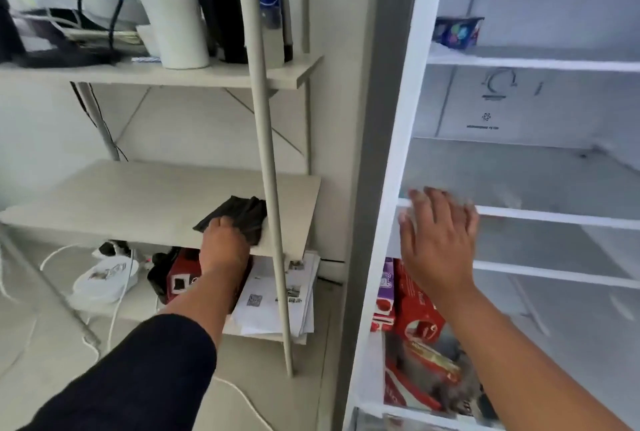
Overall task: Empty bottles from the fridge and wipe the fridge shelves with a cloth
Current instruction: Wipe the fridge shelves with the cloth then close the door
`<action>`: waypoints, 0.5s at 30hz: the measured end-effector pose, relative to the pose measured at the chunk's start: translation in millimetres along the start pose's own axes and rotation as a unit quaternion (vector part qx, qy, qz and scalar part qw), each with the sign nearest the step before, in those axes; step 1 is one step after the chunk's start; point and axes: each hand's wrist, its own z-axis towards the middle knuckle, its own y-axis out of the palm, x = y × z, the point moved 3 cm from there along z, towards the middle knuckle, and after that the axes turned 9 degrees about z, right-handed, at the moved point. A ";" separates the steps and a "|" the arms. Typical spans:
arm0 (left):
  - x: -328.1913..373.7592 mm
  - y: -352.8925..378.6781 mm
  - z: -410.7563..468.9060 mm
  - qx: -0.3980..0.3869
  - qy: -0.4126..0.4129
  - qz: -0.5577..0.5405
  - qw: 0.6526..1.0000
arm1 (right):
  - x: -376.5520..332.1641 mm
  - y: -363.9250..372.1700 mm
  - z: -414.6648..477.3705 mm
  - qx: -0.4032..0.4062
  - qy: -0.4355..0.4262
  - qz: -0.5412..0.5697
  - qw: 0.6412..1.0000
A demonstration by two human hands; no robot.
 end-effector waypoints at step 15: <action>-34.1 73.5 22.4 -0.006 0.030 0.190 0.981 | 5.3 25.2 -7.5 0.126 -0.046 -0.011 0.991</action>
